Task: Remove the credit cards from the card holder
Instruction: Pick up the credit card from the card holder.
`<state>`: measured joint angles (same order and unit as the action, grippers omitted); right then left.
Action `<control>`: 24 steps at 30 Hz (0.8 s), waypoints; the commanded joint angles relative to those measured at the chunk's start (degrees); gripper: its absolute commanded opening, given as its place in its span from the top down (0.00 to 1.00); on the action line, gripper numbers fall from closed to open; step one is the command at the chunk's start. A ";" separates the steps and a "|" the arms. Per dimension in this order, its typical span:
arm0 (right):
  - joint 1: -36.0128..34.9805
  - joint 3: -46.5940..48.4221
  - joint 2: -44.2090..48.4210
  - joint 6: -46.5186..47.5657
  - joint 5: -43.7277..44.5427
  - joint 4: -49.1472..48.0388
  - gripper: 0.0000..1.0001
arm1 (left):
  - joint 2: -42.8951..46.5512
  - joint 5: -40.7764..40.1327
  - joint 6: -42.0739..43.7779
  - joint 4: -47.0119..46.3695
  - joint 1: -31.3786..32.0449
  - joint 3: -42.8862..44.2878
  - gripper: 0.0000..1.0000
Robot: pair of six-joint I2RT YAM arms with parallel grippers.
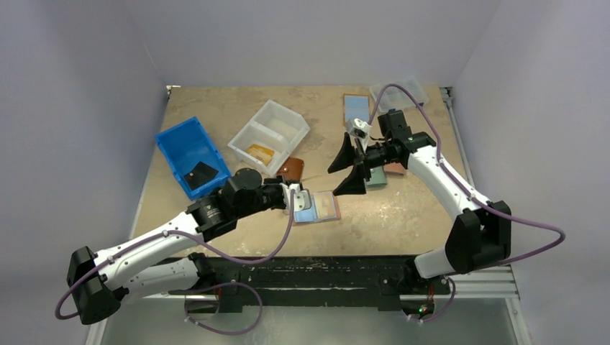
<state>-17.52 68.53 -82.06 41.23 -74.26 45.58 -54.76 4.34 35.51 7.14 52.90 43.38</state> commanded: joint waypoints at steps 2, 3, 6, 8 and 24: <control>1.34 -11.12 2.40 -48.03 -3.44 -37.78 0.05 | 0.81 0.14 10.50 -1.21 1.53 -1.04 1.00; 1.70 -15.54 3.48 -61.03 -1.57 -52.90 0.04 | 1.02 -0.91 12.33 -1.43 2.03 -1.38 1.00; 2.06 -23.53 3.82 -88.14 1.13 -83.55 0.01 | 0.35 -5.64 17.19 -3.40 4.22 -2.11 1.00; 2.05 -23.32 2.67 -93.07 3.51 -83.11 0.01 | -1.31 -10.12 19.86 -4.88 5.87 -1.92 1.00; -0.67 -21.84 -7.34 -103.92 7.61 -73.21 0.02 | -7.46 -13.40 21.24 -15.80 7.41 -3.88 1.00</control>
<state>-17.52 44.47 -89.30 -62.54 -66.83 -29.71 -62.24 -7.94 56.58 -2.15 60.10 40.25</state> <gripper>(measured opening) 0.983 0.030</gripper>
